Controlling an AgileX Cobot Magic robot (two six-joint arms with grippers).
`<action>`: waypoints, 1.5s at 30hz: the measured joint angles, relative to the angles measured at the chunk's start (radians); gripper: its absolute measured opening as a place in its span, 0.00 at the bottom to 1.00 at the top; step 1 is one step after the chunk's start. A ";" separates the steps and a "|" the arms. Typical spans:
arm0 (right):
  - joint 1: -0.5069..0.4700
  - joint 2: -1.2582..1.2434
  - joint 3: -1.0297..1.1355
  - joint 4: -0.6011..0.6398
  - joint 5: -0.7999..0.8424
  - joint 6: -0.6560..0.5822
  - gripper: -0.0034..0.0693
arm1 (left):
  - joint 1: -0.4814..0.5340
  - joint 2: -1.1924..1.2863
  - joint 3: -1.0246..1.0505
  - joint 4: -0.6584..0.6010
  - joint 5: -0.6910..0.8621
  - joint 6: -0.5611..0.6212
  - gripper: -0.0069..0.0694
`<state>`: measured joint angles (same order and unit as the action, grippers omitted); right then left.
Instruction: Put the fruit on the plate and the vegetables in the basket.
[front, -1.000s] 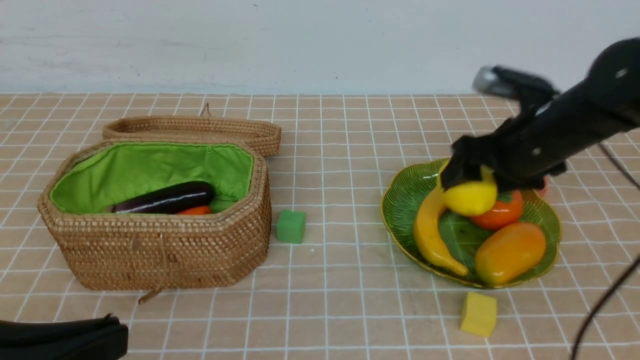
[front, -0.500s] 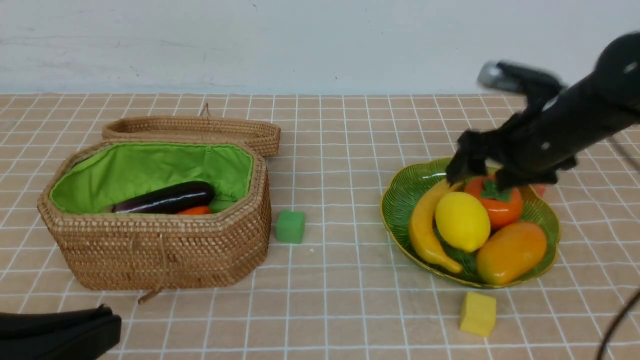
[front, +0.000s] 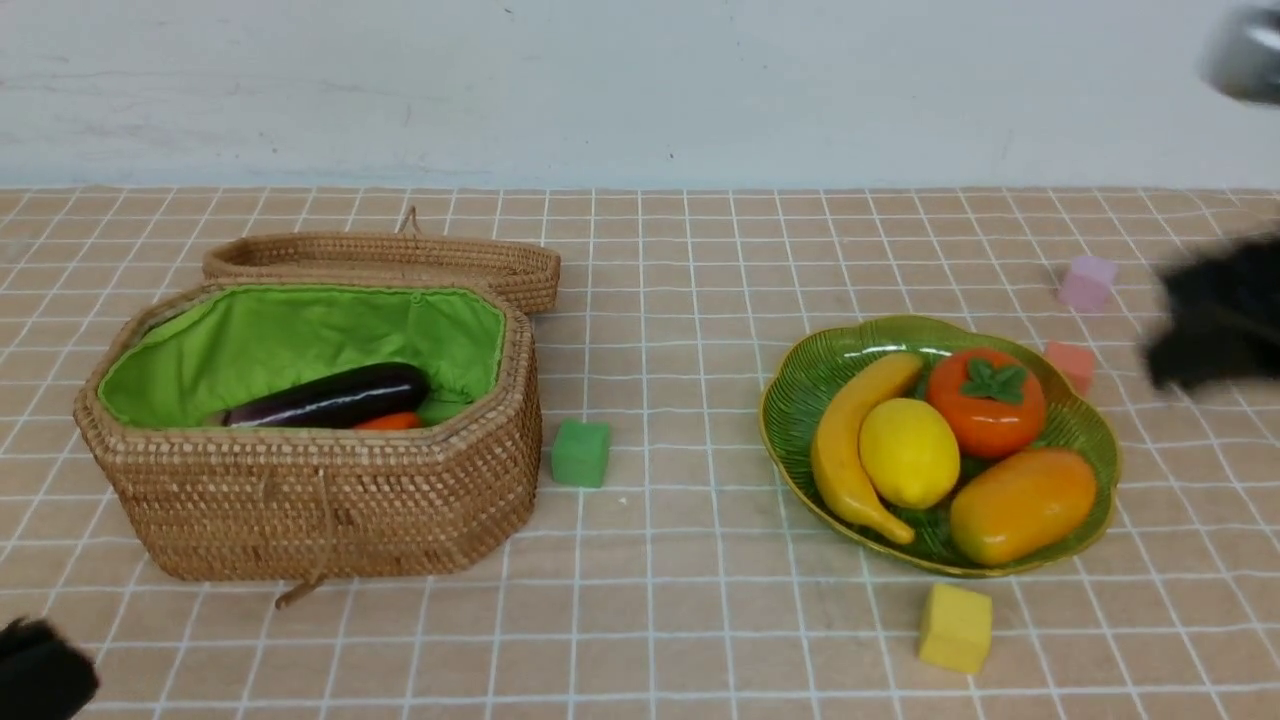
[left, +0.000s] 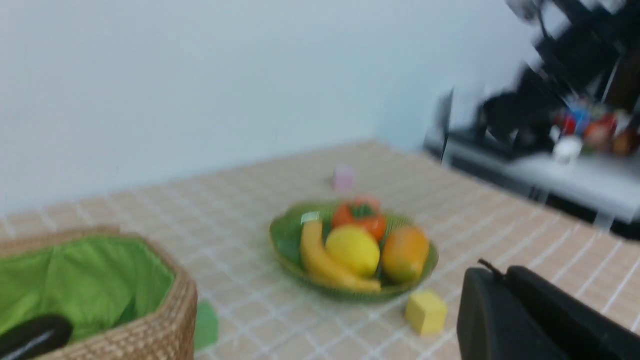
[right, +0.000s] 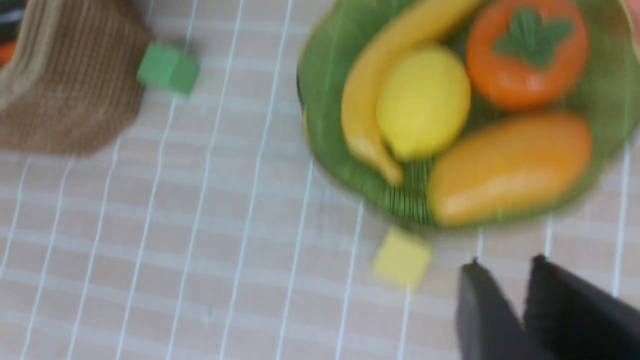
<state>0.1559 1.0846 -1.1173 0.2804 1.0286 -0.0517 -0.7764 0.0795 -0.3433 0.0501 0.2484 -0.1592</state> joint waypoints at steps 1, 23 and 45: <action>0.000 -0.059 0.047 0.000 0.006 0.011 0.12 | 0.000 -0.027 0.037 -0.003 -0.026 0.000 0.13; 0.000 -0.704 0.619 -0.024 -0.103 0.190 0.06 | 0.000 -0.077 0.264 -0.050 -0.058 0.000 0.15; -0.119 -1.094 1.132 -0.152 -0.641 -0.106 0.04 | 0.000 -0.077 0.265 -0.050 -0.019 0.000 0.18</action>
<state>0.0371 -0.0096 0.0146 0.1284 0.3878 -0.1577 -0.7764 0.0025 -0.0781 0.0000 0.2299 -0.1592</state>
